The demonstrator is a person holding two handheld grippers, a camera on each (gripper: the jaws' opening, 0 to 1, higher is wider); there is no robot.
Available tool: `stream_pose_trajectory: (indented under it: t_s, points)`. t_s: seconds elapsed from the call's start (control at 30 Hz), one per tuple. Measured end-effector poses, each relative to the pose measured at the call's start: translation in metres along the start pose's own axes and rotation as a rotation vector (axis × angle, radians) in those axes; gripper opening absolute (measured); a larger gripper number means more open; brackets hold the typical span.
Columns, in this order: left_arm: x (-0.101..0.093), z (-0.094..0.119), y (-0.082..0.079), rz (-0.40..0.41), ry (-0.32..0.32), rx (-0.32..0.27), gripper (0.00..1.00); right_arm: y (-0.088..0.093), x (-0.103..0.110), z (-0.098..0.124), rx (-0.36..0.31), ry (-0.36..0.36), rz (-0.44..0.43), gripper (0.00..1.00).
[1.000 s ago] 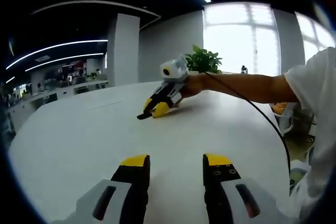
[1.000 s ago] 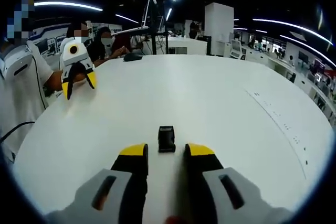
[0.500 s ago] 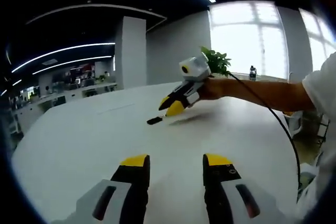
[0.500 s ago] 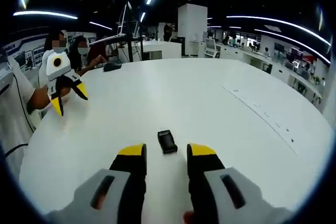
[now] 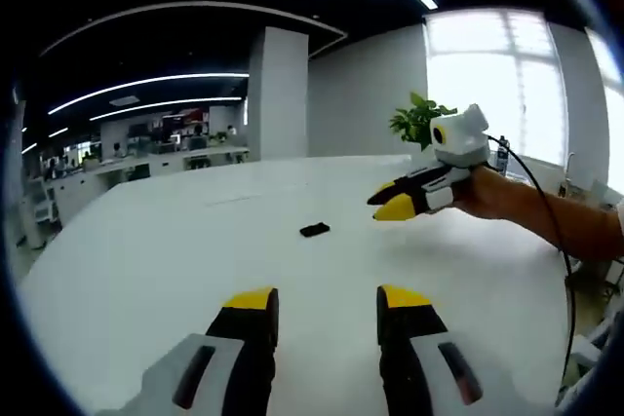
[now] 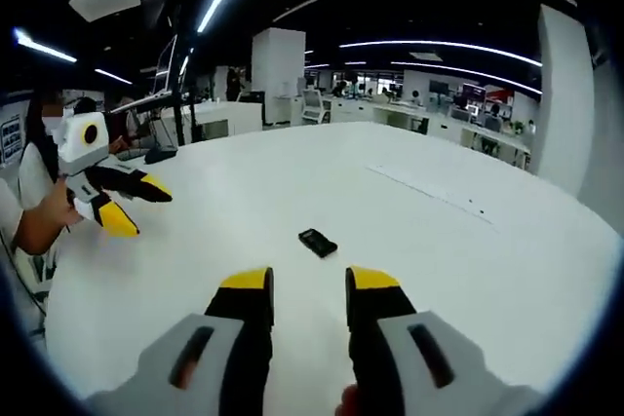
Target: Snap the two parts of the plastic buckle together until the buckle closes and remains connected.
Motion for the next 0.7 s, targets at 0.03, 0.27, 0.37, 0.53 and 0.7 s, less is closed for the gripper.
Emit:
stream_pose_trajectory:
  t_s: [0.03,0.27,0.37,0.53,0.7]
  points:
    - [0.001,0.0,0.0,0.001,-0.012,-0.005,0.4,0.002,0.002,0.004,-0.001,0.02,-0.011,0.29]
    - [0.002,0.005,0.0,0.02,-0.048,-0.029,0.4,0.008,0.02,0.029,-0.016,0.162,-0.021,0.3]
    - [0.003,0.007,0.001,0.029,-0.058,-0.036,0.4,0.018,0.03,0.035,-0.006,0.178,-0.053,0.3]
    - [0.003,0.014,0.004,0.038,-0.083,-0.048,0.4,0.034,0.041,0.051,-0.029,0.211,-0.128,0.3]
    - [0.0,0.02,0.005,0.034,-0.104,-0.059,0.39,0.048,0.052,0.066,-0.036,0.236,-0.18,0.3]
Point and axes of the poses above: the point that each gripper's makers call its tool centre point, and the gripper's own axes: z roughly backward along the fingers, x roughly to its left, y roughly out of its underside, the point moved 3 cm from there along z, roughly backward along the fingers, and after that the axes turned 12 degrees about x, right-handed, at the moved point
